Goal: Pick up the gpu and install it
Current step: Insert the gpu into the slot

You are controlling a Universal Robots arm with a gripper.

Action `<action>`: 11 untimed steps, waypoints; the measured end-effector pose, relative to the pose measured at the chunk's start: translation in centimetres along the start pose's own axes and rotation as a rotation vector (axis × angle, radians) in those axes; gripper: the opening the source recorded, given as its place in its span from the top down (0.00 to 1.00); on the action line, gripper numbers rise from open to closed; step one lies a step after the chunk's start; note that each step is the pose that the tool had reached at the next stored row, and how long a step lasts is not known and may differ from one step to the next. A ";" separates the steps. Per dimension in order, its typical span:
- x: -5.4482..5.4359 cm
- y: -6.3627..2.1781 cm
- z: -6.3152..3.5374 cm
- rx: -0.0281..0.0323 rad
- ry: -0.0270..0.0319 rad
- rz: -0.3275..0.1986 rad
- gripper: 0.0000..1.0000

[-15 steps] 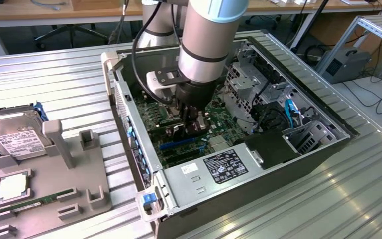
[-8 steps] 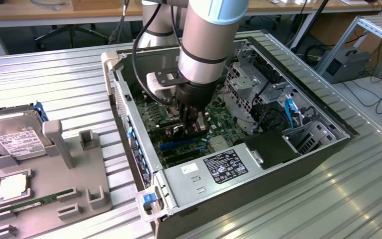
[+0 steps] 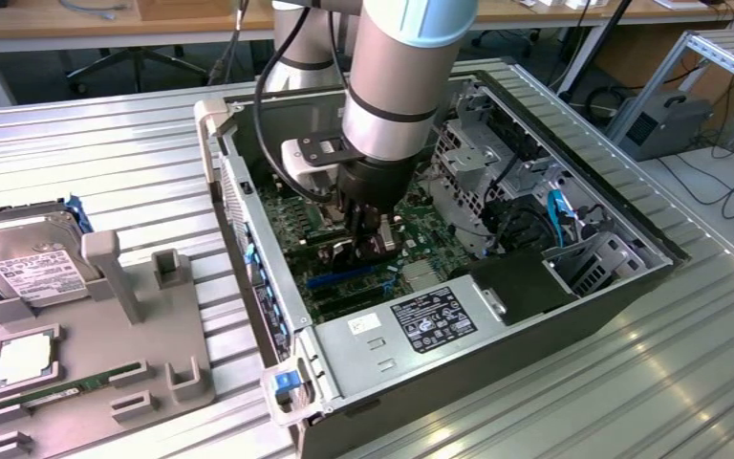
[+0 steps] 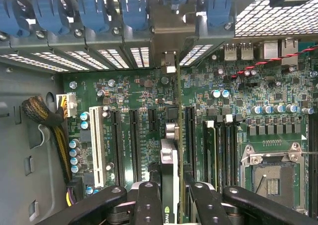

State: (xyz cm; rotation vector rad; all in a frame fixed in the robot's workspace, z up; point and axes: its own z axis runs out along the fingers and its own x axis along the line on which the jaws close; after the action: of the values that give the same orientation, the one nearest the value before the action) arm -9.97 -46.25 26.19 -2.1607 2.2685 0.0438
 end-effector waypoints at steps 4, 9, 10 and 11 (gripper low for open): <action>0.0 0.00 0.00 0.0000 -0.0001 0.000 0.73; 0.0 0.00 0.00 -0.0004 0.0002 -0.016 0.73; 0.0 0.00 0.00 -0.0008 0.0004 -0.030 0.73; 0.0 -0.01 0.00 -0.0008 0.0004 -0.031 0.73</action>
State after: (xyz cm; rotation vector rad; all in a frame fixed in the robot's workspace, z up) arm -9.96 -46.23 26.19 -2.1963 2.2347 0.0441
